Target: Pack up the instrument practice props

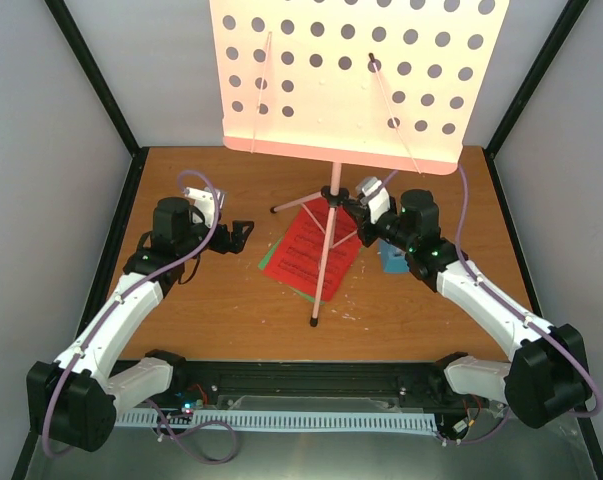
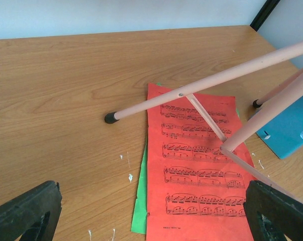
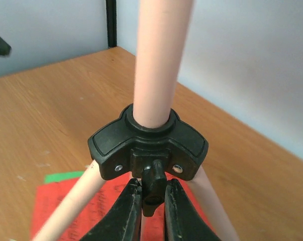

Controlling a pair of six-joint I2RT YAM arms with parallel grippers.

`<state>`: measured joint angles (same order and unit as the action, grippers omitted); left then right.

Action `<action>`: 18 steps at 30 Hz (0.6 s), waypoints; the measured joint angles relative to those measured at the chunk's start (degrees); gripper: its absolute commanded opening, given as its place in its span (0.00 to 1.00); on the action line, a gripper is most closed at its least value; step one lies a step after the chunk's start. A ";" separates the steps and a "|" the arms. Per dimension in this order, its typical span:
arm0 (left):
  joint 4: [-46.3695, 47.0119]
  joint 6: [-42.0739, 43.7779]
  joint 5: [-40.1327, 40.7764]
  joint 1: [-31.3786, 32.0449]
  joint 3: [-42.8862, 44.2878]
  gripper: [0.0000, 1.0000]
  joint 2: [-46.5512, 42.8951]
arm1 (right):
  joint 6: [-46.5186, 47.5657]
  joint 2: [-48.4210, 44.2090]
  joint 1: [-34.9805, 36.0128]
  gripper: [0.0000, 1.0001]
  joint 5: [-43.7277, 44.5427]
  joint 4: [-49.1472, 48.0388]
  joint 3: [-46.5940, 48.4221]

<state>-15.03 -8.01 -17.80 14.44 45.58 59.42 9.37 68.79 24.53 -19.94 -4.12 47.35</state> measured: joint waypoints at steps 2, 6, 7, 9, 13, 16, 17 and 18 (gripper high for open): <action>-0.02 0.00 -0.04 0.00 0.00 0.99 0.00 | 5.22 0.00 0.13 0.03 1.27 0.02 0.00; 0.00 0.00 -0.26 0.00 0.00 0.99 0.00 | 14.01 -0.24 1.18 0.03 4.81 -0.02 -0.09; -0.02 0.00 -0.31 0.00 0.00 0.99 0.00 | 15.87 -0.39 1.57 0.03 5.75 -0.26 -0.33; -0.02 0.00 -0.39 0.00 0.00 1.00 0.00 | 20.33 -0.98 2.95 0.16 8.72 -1.36 -1.29; -0.02 0.00 -0.39 0.00 0.00 0.99 0.07 | 25.18 -2.23 4.61 0.48 13.29 -1.75 -2.86; -0.02 0.00 -0.37 0.00 0.00 0.99 0.09 | 24.17 -4.68 4.76 0.60 14.14 -1.86 -5.86; -0.02 0.02 -0.37 0.00 0.00 0.99 0.09 | 22.45 -6.25 4.74 0.64 14.03 -2.08 -7.10; -0.02 0.02 -0.35 0.00 0.00 0.99 0.09 | 20.48 -7.87 4.74 0.69 13.57 -2.29 -8.17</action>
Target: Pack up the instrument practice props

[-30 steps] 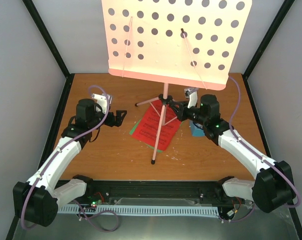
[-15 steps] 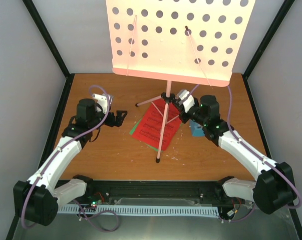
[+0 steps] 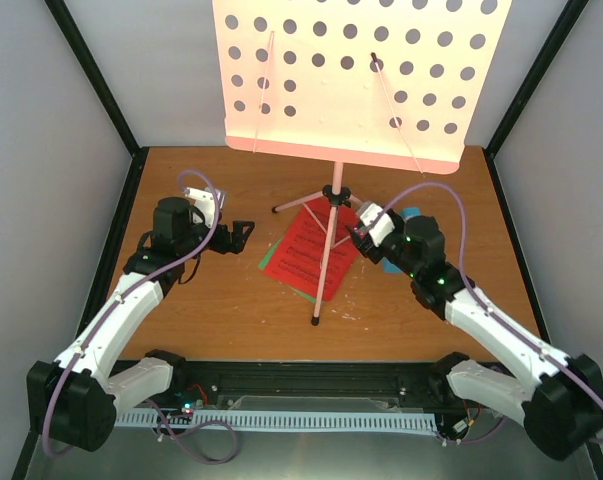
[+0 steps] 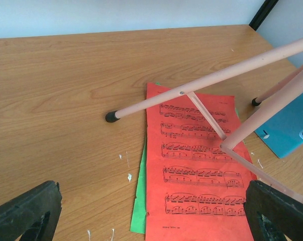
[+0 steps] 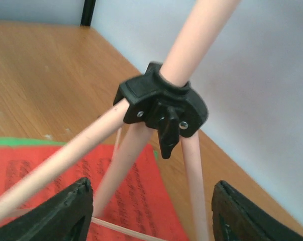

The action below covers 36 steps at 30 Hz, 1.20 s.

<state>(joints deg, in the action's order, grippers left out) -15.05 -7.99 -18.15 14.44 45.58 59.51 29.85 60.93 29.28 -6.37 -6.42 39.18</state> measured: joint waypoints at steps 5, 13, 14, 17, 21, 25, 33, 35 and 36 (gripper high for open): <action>0.00 0.00 0.39 0.00 0.00 1.00 0.11 | -16.11 -10.64 0.02 0.88 -1.77 -3.61 -5.90; 0.00 0.00 1.66 0.00 0.00 0.99 0.83 | -47.08 -15.04 -0.87 0.93 -5.05 -2.86 -8.07; -0.02 0.00 2.01 0.00 0.00 0.99 0.83 | -50.66 -14.97 -0.98 0.93 -6.08 -2.84 -8.07; 0.00 0.00 2.67 0.00 0.00 0.99 0.85 | -61.53 -14.25 -1.01 0.95 -7.85 -2.54 -7.78; 0.00 0.00 3.28 0.00 0.00 1.00 0.90 | -76.32 -12.92 -1.03 0.97 -6.91 -2.03 -6.21; 0.00 0.00 3.56 0.00 0.00 0.99 1.18 | -90.79 -12.96 -1.03 0.95 -3.89 -3.52 -6.36; 0.00 0.00 3.61 0.00 0.00 0.99 1.31 | -111.97 -11.43 -1.01 0.89 1.22 -1.64 -4.33; 0.00 0.00 3.61 -0.02 0.00 0.99 1.31 | -114.62 -9.68 -1.01 0.87 1.46 -0.63 -2.16; -0.02 0.00 3.61 -0.02 0.00 0.99 1.31 | -115.73 -8.68 -1.03 0.87 1.42 -0.48 -1.16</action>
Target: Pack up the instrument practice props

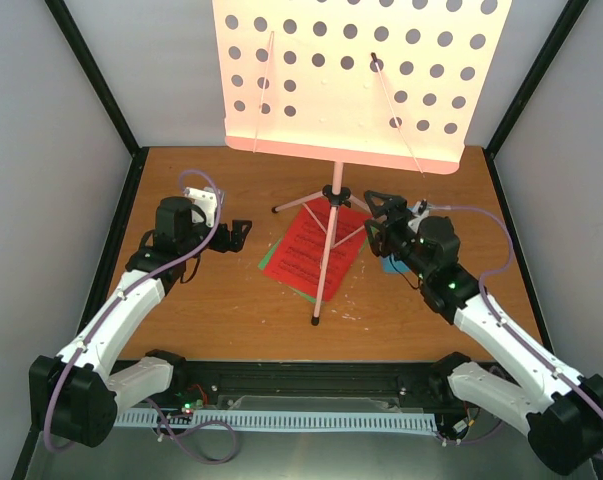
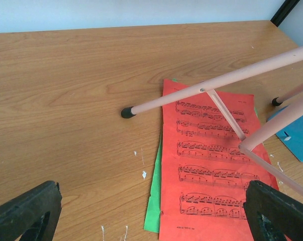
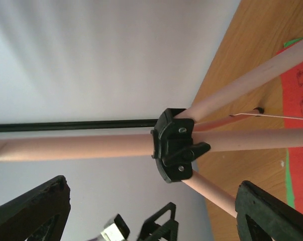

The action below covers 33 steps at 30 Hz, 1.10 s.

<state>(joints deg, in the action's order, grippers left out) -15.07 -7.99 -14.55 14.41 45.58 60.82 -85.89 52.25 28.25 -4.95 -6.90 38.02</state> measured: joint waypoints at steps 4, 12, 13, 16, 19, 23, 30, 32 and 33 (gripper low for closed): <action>0.00 0.00 0.00 0.00 0.00 1.00 0.00 | -4.37 4.72 0.00 0.84 -1.53 -0.90 2.21; 0.02 0.02 0.22 -0.02 0.00 0.99 0.00 | -8.46 12.57 0.00 0.65 -4.83 -1.77 3.63; 0.02 0.02 0.24 -0.02 0.00 0.99 0.00 | -8.59 12.68 0.00 0.62 -4.85 -1.95 3.87; 0.00 0.02 0.26 -0.02 0.00 1.00 0.00 | -9.33 12.96 0.00 0.50 -4.92 -2.80 4.76; 0.00 0.02 0.24 -0.02 0.00 0.99 0.00 | -9.94 13.97 0.00 0.39 -5.25 -4.00 5.51; 0.02 0.02 0.24 -0.02 0.00 1.00 0.00 | -10.78 15.45 0.02 0.22 -6.14 -4.81 5.79; 0.00 0.02 0.44 -0.02 0.00 0.99 0.02 | -11.91 15.06 0.37 0.03 -6.51 -4.55 5.75; 0.00 0.02 0.44 -0.02 0.00 0.99 0.02 | -12.09 14.97 0.37 0.03 -6.47 -4.57 5.75; 0.00 0.02 0.44 -0.02 0.00 1.00 0.02 | -12.09 14.97 0.37 0.04 -6.45 -4.57 5.73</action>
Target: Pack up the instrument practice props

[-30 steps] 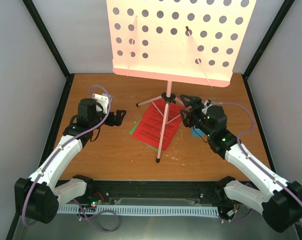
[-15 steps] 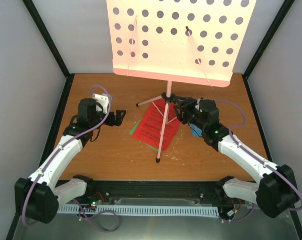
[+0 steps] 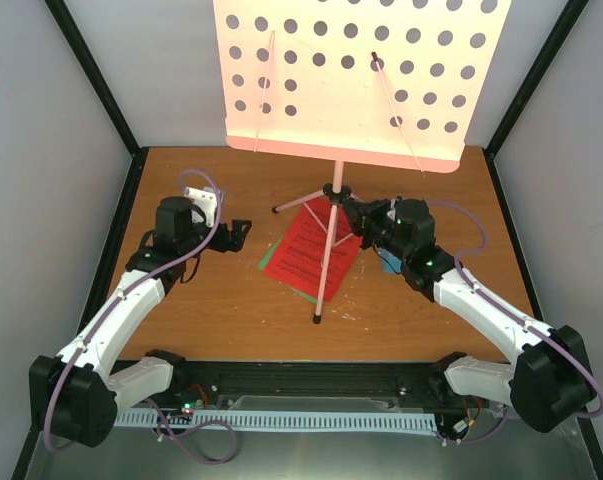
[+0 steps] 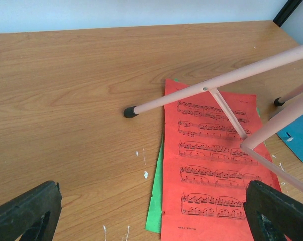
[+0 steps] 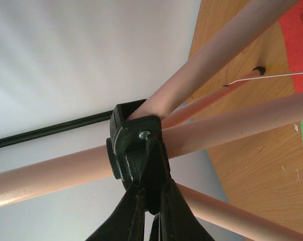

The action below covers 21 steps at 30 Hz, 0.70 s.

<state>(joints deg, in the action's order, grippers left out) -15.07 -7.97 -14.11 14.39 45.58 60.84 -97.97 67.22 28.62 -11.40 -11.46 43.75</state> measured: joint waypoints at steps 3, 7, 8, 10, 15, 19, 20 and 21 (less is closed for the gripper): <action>0.00 0.00 0.00 0.00 0.00 0.99 0.00 | 0.04 0.00 0.00 0.22 0.00 -0.48 -0.31; 0.00 0.00 0.00 0.00 0.00 0.99 0.00 | 0.92 -0.17 -0.11 0.33 1.53 -0.13 -0.96; 0.00 0.02 0.00 0.00 0.00 0.99 0.00 | 1.09 -0.24 -0.15 0.34 1.97 0.15 -1.14; 0.02 0.02 0.00 0.00 0.00 0.99 0.02 | 1.57 -0.48 -0.33 0.31 3.10 0.68 -1.18; 0.00 0.02 0.00 0.00 0.00 0.99 0.02 | 2.80 -0.96 -0.42 0.21 4.57 0.98 -1.18; 0.00 0.02 0.00 0.00 0.00 1.00 0.02 | 3.13 -0.83 -0.42 0.23 4.46 0.52 -1.18; 0.00 0.02 0.00 0.00 0.00 0.99 0.02 | 3.26 -0.74 -0.42 0.23 4.31 0.39 -1.18; 0.00 0.02 0.00 0.00 0.00 0.99 0.02 | 3.50 -0.63 -0.42 0.23 4.20 0.20 -1.18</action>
<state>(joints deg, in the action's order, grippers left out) -15.07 -7.94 -14.11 14.39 45.58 60.86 -94.48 66.59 28.21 -7.20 -11.27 42.57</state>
